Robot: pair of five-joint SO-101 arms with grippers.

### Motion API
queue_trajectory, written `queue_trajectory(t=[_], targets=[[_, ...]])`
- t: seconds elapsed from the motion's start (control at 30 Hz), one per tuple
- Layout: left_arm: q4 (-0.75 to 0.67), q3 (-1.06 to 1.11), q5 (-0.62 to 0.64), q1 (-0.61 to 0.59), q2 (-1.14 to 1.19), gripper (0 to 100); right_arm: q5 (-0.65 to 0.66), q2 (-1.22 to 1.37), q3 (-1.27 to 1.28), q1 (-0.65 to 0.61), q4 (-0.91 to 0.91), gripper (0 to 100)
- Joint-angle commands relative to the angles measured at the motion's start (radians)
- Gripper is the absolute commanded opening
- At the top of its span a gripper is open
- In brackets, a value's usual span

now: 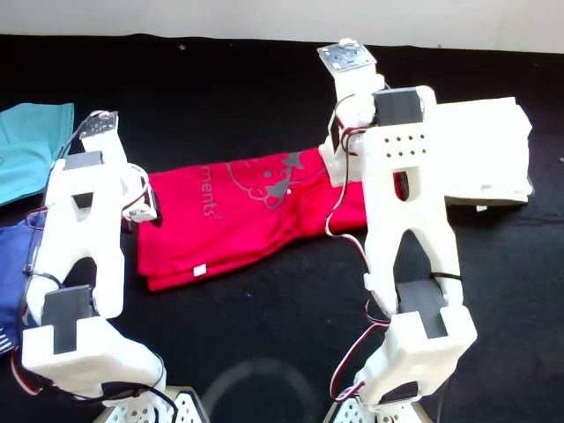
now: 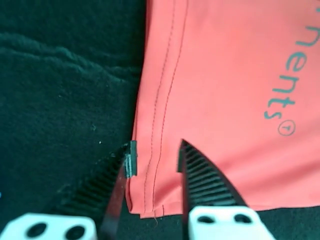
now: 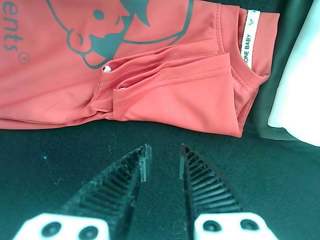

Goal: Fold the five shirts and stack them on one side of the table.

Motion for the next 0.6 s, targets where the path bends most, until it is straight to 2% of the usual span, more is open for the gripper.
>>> queue_trajectory(t=[0.0,0.17,0.33,0.57], targets=[[0.005,-0.039,-0.005,-0.031,-0.004,17,0.012,-0.061,-0.002,0.013,0.008,9.9],[-0.049,-0.027,-0.008,-0.036,0.015,17,0.012,-0.061,-0.002,0.01,0.008,9.8],[-0.043,-0.101,-0.008,-0.048,0.165,17,0.012,-0.061,-0.002,0.012,0.008,9.8],[0.057,-0.222,0.052,0.044,0.295,18,0.012,-0.061,-0.005,0.012,0.008,9.8]])
